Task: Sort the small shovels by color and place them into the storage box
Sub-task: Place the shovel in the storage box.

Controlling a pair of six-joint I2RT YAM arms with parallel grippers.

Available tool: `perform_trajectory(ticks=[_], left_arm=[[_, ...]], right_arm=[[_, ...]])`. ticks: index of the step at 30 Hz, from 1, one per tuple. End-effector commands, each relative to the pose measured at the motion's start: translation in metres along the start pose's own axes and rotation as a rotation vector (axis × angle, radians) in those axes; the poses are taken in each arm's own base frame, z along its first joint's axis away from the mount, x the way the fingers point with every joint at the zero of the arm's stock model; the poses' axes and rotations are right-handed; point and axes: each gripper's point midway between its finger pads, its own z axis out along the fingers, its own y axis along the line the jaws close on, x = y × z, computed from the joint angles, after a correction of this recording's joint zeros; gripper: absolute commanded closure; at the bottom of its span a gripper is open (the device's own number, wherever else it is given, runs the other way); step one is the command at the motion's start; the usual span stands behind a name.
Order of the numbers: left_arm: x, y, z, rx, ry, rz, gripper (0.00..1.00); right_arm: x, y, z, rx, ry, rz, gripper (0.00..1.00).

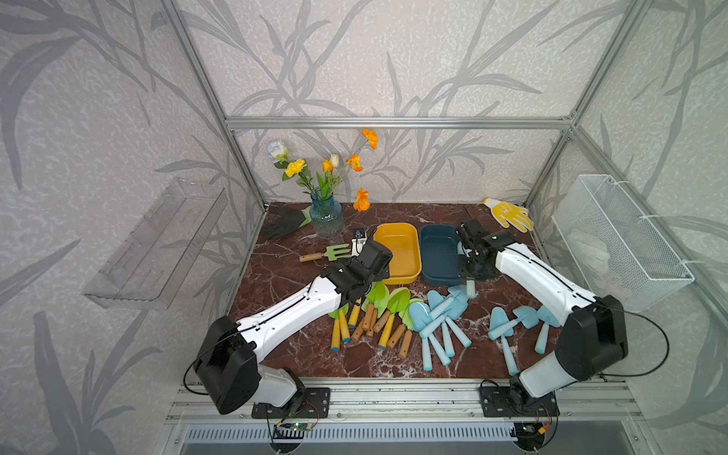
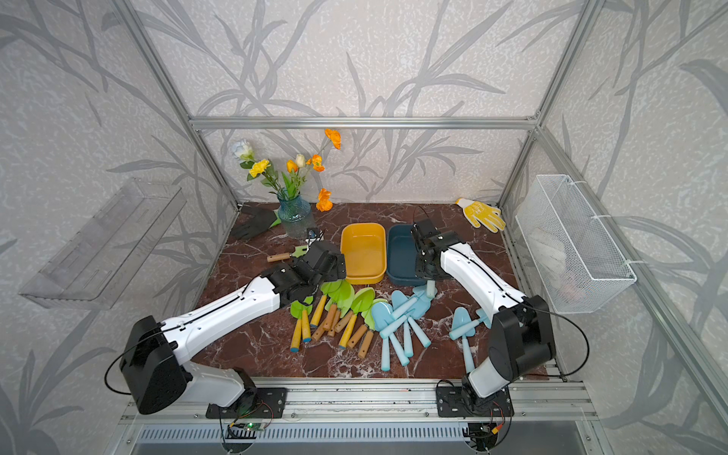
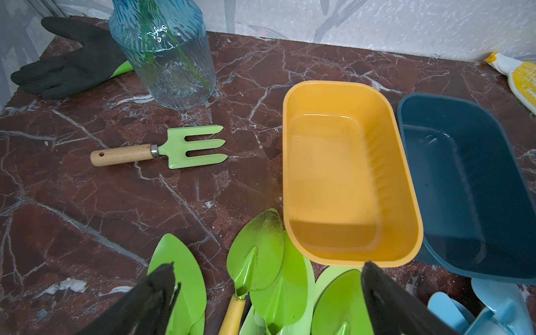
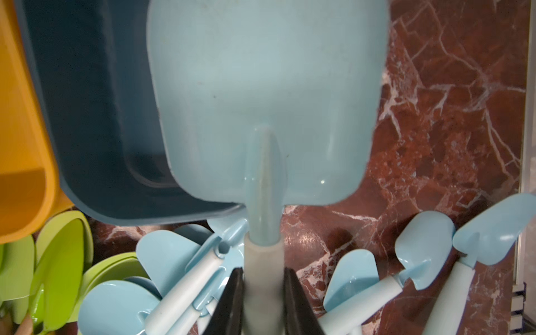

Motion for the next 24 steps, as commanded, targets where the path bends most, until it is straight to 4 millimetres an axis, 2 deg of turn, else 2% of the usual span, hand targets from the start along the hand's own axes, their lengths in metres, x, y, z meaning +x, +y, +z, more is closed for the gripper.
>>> perform_trajectory(ticks=[1,5,11,16,21,23,24], left_arm=[[0.021,0.027,-0.013,-0.054,0.06,0.035,0.0],[0.041,0.051,-0.025,-0.089,0.116,0.03,0.0],[0.087,0.073,-0.032,-0.086,0.269,0.05,0.0],[0.128,0.081,-0.028,-0.1,0.409,0.041,0.0],[0.151,0.086,-0.025,-0.134,0.494,0.026,0.0],[0.157,0.088,-0.025,-0.148,0.519,0.022,0.0],[0.159,0.088,-0.024,-0.151,0.524,0.016,0.0]], right_arm=[[-0.024,0.019,0.001,-0.036,-0.024,-0.045,0.99],[-0.046,0.042,0.023,-0.062,-0.003,-0.066,0.99],[-0.066,0.071,0.064,-0.115,0.028,-0.061,0.98],[-0.068,0.074,0.091,-0.105,0.068,-0.05,0.98],[-0.059,0.068,0.112,-0.103,0.119,-0.033,0.96],[-0.056,0.066,0.119,-0.105,0.131,-0.026,0.92],[-0.054,0.066,0.122,-0.103,0.136,-0.025,0.87]])
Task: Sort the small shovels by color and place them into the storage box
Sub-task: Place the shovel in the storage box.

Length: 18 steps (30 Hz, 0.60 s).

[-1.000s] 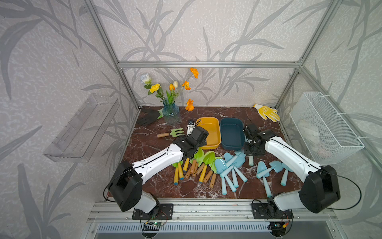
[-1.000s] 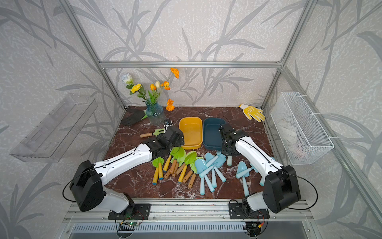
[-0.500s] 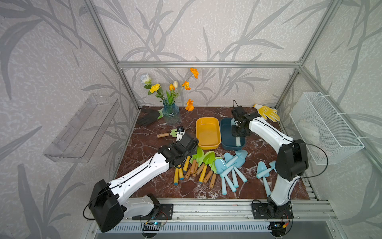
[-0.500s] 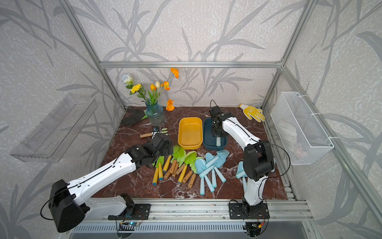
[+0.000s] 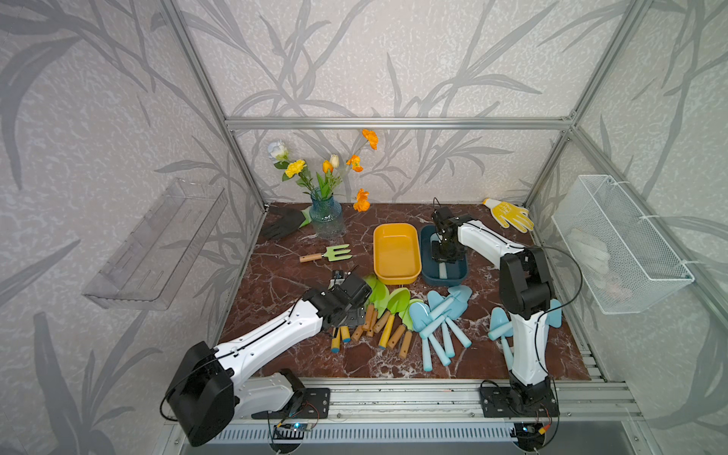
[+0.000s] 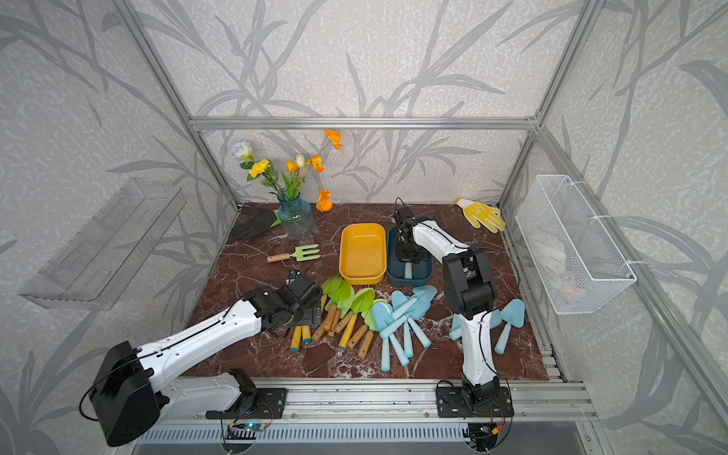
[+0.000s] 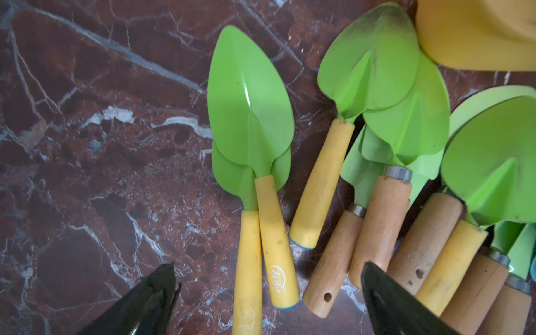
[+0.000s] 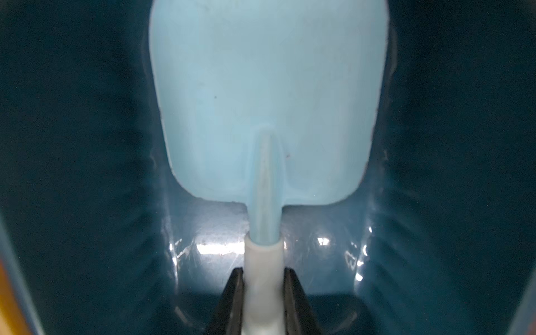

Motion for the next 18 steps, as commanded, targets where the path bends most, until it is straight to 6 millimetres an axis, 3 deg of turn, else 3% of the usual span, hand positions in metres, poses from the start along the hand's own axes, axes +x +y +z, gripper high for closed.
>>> perform_trajectory(ticks=[1,4,8,11,18], left_arm=[[0.015,0.005,0.006,-0.02,0.069,-0.032,0.0],[0.017,0.002,0.009,-0.009,0.08,-0.042,0.0],[0.019,0.003,0.013,-0.029,0.093,-0.051,0.01],[0.019,0.015,0.014,-0.106,0.088,-0.098,0.03],[0.011,0.016,0.016,-0.118,0.088,-0.135,0.19]], right_arm=[[0.0,-0.001,0.01,-0.013,0.006,0.009,0.8],[-0.002,-0.002,0.006,-0.015,-0.009,0.008,0.69],[-0.004,-0.001,-0.012,-0.035,-0.047,0.006,0.68],[0.002,-0.001,-0.029,-0.07,-0.07,0.01,0.68],[0.046,-0.006,-0.049,-0.138,-0.047,0.026,0.7]])
